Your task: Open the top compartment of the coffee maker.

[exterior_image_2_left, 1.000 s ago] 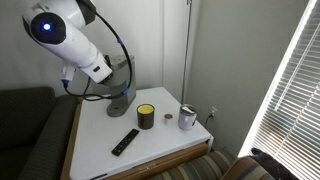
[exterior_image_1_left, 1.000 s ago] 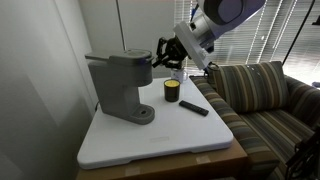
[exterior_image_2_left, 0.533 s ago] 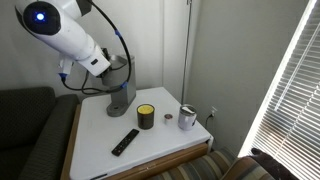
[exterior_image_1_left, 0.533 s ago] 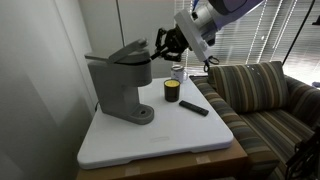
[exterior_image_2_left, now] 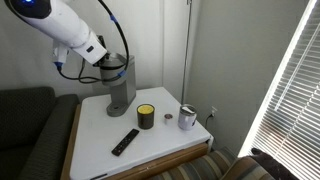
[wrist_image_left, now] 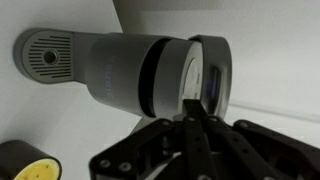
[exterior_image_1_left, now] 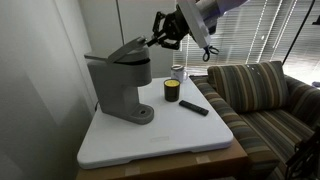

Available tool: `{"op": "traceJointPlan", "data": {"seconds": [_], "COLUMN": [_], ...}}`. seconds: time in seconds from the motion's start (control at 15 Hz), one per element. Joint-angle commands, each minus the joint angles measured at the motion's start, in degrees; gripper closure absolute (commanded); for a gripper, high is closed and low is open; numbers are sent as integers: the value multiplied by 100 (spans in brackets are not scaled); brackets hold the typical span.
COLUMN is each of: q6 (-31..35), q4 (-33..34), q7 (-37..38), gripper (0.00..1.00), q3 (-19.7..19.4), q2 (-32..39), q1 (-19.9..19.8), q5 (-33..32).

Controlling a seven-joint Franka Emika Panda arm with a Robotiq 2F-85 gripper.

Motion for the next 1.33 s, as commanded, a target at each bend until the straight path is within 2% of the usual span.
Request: {"op": "traceJointPlan", "data": {"seconds": [0.0, 0.27, 1.27], "q6": [-153, -73, 275], "q4": [-177, -123, 323], "q7": [6, 44, 619], "gripper": [100, 100, 100], "q3": [29, 48, 32], "q2": [-277, -335, 97], "q1": [-14, 1, 59], "q5": [-47, -229, -1550]}}
